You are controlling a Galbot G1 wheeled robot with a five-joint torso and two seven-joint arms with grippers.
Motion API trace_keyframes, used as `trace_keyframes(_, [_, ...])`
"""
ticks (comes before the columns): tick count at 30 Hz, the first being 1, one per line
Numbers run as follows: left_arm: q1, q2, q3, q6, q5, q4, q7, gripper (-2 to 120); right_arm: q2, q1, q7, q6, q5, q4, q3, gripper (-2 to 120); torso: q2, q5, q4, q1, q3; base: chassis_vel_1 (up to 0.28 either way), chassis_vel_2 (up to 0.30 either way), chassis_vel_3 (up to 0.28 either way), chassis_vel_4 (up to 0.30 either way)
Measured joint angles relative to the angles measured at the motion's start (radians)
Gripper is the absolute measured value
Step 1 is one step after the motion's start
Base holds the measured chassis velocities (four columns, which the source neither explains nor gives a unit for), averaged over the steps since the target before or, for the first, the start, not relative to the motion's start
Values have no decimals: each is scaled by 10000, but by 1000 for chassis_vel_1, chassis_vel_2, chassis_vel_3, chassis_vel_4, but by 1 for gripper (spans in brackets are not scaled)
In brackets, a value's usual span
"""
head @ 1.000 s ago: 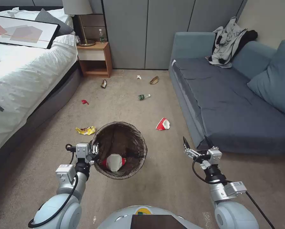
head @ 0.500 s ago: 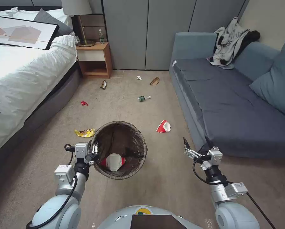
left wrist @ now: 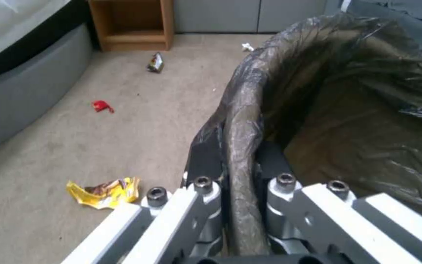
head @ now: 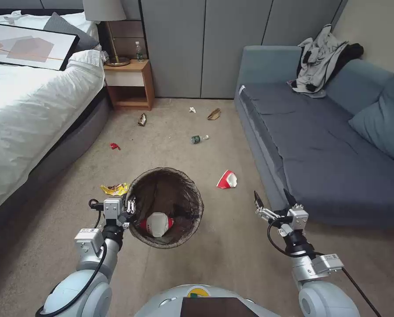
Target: Pick up the trash bin, then pick up the garbage from the floor and place it into the trash bin.
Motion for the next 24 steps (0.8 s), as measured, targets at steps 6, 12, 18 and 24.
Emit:
trace_keyframes(6, [-9, 14, -11, 4, 0, -1, 3, 5, 34, -14, -49, 33, -2, -17, 1, 100, 0, -1, 1, 0, 0, -93, 90, 87, -91])
trace_keyframes(12, [-16, 18, -16, 13, -2, -1, 9, 5, 46, -25, -76, 64, -3, -61, 15, 100, 0, 0, -1, 0, 0, -78, 80, 77, -91])
trace_keyframes(18, [-21, 23, -22, 14, -3, 0, 12, 5, 70, -31, -111, 98, -1, -107, 25, 100, 0, -1, 1, 0, -1, -82, 92, 79, -69])
trace_keyframes(24, [-35, 27, -21, 15, -6, -1, 22, 5, 81, -29, -117, 104, -1, -124, 29, 100, 0, 0, 0, 0, 0, -101, 100, 87, -104])
